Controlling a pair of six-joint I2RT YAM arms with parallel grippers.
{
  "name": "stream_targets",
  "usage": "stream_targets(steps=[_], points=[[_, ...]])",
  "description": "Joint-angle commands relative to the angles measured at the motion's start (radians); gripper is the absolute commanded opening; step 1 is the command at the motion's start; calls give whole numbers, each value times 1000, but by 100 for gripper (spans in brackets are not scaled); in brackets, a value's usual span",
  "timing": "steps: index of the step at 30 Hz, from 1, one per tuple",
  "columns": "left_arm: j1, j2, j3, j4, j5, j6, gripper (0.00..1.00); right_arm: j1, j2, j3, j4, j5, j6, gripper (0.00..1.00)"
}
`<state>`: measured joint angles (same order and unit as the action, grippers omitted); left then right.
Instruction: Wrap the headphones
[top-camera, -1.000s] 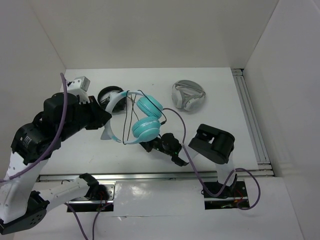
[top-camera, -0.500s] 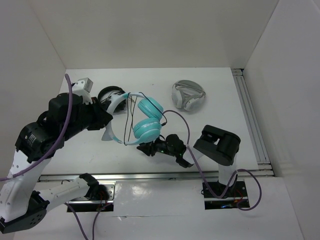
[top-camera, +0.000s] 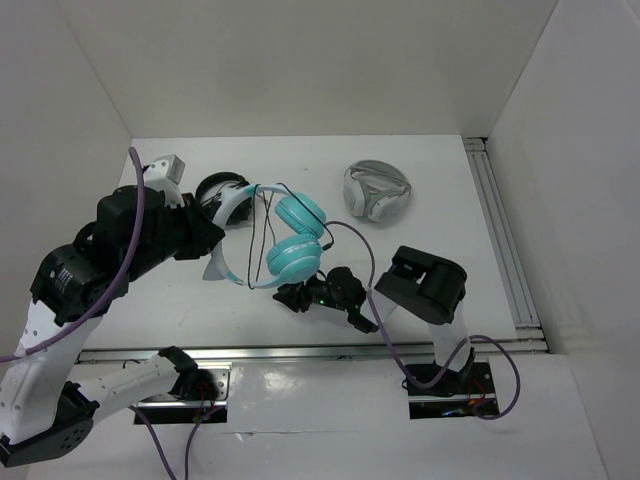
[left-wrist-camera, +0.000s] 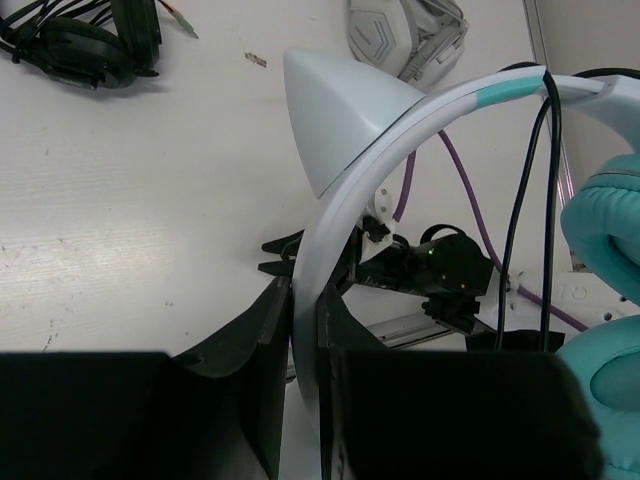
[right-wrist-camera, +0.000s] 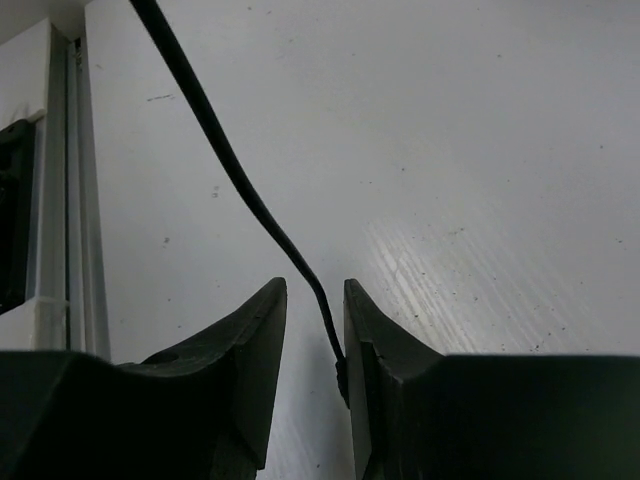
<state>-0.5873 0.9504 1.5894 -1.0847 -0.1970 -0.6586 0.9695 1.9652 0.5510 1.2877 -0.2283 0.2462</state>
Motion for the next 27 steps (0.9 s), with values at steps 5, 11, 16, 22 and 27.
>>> stream_targets(steps=[5,11,16,22,27], points=[[-2,-22,27,108,5,-32,0,-43,80,43,189,-35,36,35],[-2,-22,18,108,5,-32,0,-52,100,43,179,-54,36,35],[-2,-22,9,118,5,-32,0,-61,109,23,216,-54,36,17],[-2,-22,-12,118,5,-32,0,-71,100,14,216,-36,36,0],[-2,-22,-22,118,-57,-41,0,-71,63,-22,225,-26,36,0]])
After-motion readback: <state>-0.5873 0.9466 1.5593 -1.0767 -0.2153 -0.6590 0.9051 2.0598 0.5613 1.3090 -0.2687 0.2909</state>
